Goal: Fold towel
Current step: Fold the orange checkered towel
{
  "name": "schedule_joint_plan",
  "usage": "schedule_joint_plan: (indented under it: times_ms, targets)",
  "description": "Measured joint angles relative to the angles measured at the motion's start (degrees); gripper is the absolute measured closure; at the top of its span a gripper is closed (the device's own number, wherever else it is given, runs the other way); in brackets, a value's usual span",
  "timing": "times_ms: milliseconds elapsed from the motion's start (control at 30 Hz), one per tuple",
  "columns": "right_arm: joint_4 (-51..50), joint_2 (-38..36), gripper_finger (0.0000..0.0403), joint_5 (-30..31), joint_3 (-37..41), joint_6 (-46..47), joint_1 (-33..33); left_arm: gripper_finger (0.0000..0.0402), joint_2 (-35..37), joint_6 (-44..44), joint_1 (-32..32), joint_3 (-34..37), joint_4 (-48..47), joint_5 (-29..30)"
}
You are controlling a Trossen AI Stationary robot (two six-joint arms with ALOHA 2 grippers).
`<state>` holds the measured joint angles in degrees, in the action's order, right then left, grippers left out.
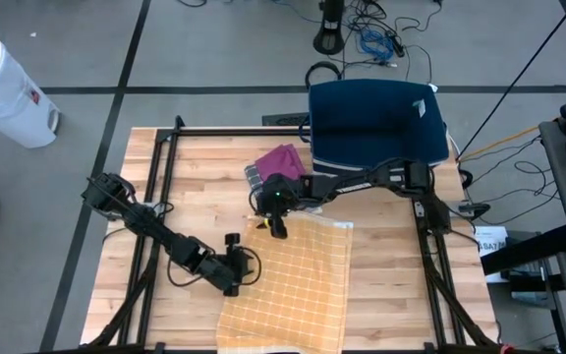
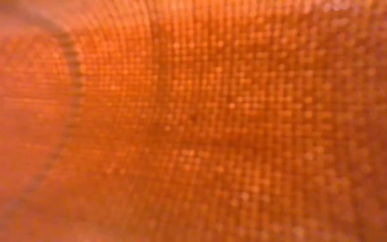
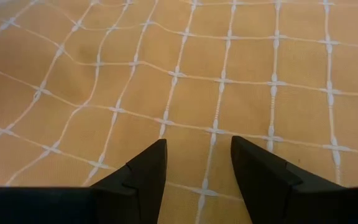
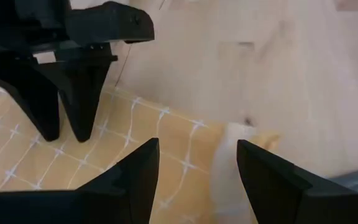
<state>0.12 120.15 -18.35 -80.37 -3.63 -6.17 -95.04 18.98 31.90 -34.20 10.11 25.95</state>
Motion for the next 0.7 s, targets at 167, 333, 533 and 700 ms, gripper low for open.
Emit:
schedule_joint_plan:
  times_ms: [167, 333, 533, 700]
  targets:
    - [2.0, 1.7, 0.0203, 2.9, 0.0, -0.8, 0.2, 0.0216, 0.0, 0.2, 0.0, 0.0, 0.1, -0.2]
    - [2.0, 1.7, 0.0223, 3.5, 0.0, -2.2, -0.2, 0.0216, 0.0, 1.0, 0.0, 0.0, 0.3, -0.7]
    - [1.8, 1.7, 0.0279, 5.0, 0.0, -4.7, -0.1, 0.0216, 0.0, 1.0, 0.0, 0.0, 1.8, -1.6]
    - [2.1, 2.0, 0.0306, 6.4, 0.0, -6.3, -0.2, 0.0216, 0.0, 0.4, 0.0, 0.0, 3.0, -3.2]
